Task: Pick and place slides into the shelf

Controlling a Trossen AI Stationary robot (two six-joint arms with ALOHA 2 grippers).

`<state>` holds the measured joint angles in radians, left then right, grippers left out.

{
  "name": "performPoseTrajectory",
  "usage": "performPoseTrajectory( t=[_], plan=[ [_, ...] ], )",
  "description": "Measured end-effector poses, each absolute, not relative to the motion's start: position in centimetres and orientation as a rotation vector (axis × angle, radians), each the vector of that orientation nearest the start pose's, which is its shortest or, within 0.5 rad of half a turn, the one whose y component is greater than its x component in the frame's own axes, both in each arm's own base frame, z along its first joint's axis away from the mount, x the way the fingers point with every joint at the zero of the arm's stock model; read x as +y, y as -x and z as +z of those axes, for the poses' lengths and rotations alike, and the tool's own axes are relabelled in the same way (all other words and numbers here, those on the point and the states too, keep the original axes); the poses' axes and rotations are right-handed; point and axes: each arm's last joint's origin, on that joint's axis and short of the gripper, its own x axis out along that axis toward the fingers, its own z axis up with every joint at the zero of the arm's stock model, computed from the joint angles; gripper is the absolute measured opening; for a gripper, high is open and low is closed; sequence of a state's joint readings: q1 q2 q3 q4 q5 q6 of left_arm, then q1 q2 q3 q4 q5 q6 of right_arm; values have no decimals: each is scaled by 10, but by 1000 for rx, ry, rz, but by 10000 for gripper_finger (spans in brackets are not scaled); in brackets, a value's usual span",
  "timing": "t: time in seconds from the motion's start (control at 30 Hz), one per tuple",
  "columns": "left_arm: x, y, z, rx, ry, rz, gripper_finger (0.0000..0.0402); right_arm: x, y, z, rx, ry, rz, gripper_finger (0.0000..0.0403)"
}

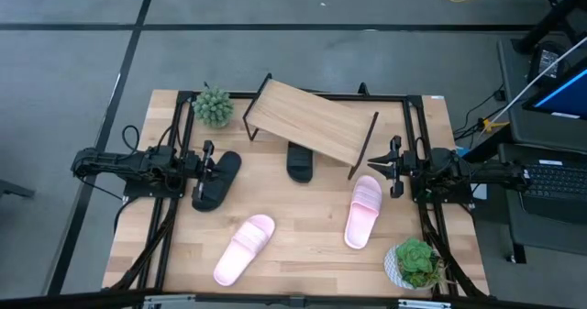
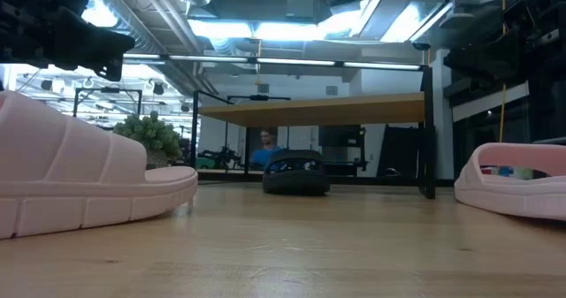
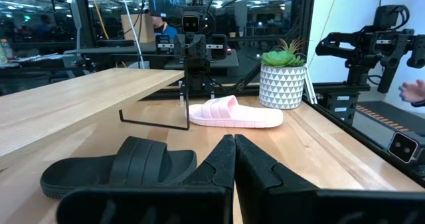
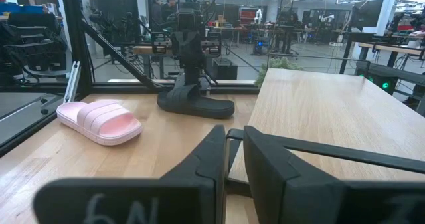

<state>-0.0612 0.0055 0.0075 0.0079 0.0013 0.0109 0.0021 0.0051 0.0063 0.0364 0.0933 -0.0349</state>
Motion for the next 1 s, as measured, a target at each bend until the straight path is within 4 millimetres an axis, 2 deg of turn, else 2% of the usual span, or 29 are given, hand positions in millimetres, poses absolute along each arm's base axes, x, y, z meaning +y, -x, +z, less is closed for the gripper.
performPoseTrajectory(
  t=[0.87,1.0],
  plan=[
    [-6,-97,167,-11,-15,-62,0,-3,-97,169,-36,33,-92,58],
    [-6,-97,166,-14,-135,-61,0,-3,-97,169,-36,33,-92,58]
  ],
)
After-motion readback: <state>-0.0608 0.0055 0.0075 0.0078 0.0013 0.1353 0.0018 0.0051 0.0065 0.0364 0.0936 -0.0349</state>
